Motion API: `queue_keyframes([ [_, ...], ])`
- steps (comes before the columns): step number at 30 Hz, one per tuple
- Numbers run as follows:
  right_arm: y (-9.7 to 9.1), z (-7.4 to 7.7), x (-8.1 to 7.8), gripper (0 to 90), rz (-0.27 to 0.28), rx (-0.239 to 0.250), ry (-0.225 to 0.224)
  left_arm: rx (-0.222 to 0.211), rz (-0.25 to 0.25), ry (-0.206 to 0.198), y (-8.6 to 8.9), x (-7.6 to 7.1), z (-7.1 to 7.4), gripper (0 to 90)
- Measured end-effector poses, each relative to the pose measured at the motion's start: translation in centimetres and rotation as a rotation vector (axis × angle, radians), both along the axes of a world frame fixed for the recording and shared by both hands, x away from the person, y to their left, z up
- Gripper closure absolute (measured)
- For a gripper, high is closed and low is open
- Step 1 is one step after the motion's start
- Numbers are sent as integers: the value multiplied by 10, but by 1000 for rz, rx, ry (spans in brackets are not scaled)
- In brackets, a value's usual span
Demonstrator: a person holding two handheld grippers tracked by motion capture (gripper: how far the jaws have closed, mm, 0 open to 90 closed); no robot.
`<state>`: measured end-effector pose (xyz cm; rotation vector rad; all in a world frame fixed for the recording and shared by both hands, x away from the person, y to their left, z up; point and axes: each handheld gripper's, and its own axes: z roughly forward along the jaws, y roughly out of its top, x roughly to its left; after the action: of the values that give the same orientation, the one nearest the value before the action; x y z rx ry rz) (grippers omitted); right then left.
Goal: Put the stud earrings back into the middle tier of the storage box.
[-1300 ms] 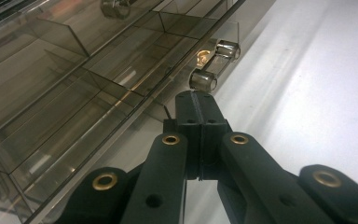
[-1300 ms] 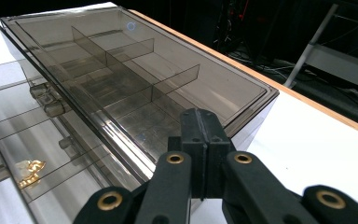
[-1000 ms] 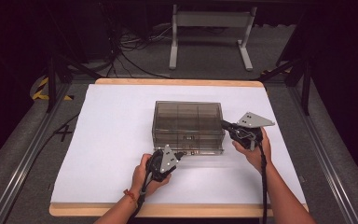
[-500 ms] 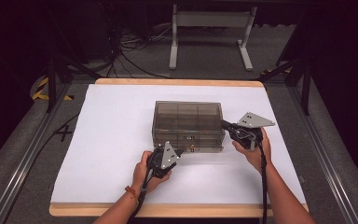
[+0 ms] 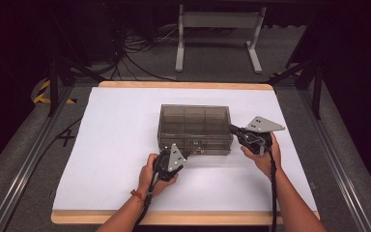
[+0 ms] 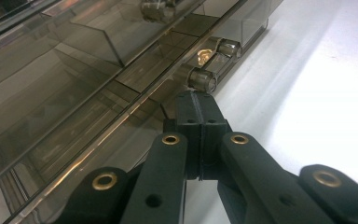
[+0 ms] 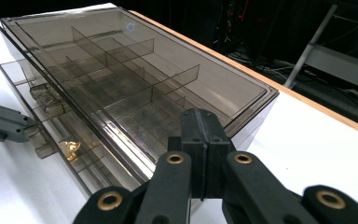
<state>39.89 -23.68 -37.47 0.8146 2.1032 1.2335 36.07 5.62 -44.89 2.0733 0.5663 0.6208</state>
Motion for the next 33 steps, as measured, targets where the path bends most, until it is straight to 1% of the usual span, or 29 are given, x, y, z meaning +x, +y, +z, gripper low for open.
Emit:
queue_keyframes([
  [4, 0, 0, 0, 900, 0, 1, 1, -10, 4, 0, 0, 2, -1, 898],
  [12, 0, 0, 0, 900, -1, 1, 0, -15, 7, -5, 0, 4, -2, 898],
  [21, 0, 0, 0, 900, -1, 1, 0, -12, 14, -6, -1, 5, -2, 898],
  [24, 0, 0, 0, 900, -1, 1, 0, -6, 15, -12, -3, 7, -3, 898],
  [33, 0, 0, 0, 900, -2, -1, -2, 1, 21, -6, -5, 10, -2, 896],
])
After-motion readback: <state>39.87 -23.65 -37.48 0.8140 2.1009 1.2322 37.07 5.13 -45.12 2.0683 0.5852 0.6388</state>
